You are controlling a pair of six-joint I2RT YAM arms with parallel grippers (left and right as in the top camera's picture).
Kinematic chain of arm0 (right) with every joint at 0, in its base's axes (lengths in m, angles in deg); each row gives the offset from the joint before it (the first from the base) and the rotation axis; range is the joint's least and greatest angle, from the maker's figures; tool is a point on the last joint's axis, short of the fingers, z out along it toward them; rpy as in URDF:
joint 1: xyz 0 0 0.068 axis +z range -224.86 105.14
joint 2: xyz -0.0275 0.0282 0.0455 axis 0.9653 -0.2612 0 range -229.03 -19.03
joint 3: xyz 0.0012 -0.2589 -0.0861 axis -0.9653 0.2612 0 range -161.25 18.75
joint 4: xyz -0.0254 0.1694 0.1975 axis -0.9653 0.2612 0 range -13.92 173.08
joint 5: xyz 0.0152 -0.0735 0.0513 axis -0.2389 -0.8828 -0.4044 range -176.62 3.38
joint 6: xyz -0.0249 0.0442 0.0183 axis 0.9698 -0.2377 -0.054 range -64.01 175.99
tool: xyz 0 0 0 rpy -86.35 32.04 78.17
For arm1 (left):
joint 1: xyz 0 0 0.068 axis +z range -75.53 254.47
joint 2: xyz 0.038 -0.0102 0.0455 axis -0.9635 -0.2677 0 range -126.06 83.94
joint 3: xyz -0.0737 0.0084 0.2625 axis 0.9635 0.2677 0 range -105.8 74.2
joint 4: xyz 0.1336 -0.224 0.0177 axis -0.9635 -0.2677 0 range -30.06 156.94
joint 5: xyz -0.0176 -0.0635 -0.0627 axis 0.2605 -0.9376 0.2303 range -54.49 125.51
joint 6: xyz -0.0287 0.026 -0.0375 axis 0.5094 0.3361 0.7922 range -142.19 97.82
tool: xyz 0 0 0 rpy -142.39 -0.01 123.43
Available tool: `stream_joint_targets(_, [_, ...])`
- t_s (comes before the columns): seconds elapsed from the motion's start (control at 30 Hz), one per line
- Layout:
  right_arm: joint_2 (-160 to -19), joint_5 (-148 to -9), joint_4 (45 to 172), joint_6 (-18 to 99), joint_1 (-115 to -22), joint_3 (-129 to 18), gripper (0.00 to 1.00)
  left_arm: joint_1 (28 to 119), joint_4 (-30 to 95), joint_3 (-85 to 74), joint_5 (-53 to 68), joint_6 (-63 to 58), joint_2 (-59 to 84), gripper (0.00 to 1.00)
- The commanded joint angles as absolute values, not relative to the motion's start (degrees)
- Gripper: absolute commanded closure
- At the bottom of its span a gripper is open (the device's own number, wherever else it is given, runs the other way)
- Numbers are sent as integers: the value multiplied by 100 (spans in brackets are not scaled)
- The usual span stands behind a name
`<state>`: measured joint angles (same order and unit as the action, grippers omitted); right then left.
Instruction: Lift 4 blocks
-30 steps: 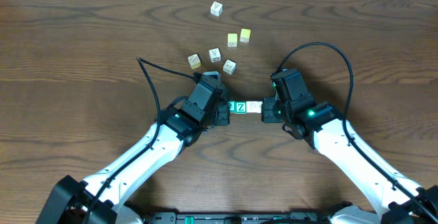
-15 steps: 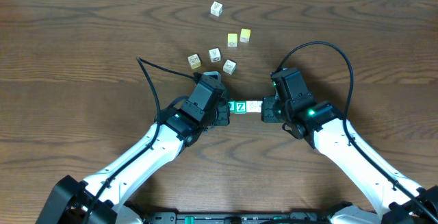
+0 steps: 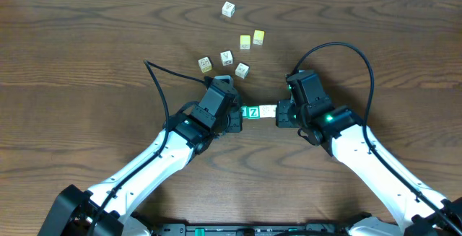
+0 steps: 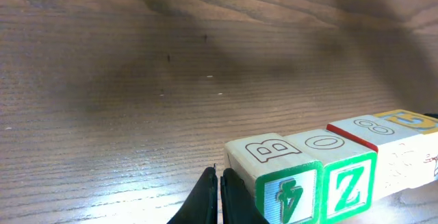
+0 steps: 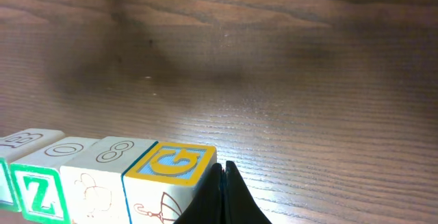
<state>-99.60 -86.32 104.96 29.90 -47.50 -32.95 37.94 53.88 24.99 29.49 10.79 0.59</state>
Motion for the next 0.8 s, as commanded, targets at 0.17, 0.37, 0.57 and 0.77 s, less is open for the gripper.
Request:
stream_joint_targets(0.17, [-9707, -6857, 10315, 2990, -4250, -3586, 99, 3512, 5696, 2081, 1700, 1041, 352, 93])
stream_joint_targets(0.37, [-9681, -6857, 10343, 2990, -4250, -3590, 99, 3512, 5696, 2081, 1714, 1041, 402, 93])
stream_joint_targets(0.57, [-9622, -6857, 10400, 2990, -4250, -3590, 99, 3512, 5694, 2081, 1711, 1041, 402, 93])
stream_joint_targets(0.77, [-9519, -6860, 10400, 2990, -4250, -3597, 99, 3512, 5694, 2081, 1711, 1044, 402, 93])
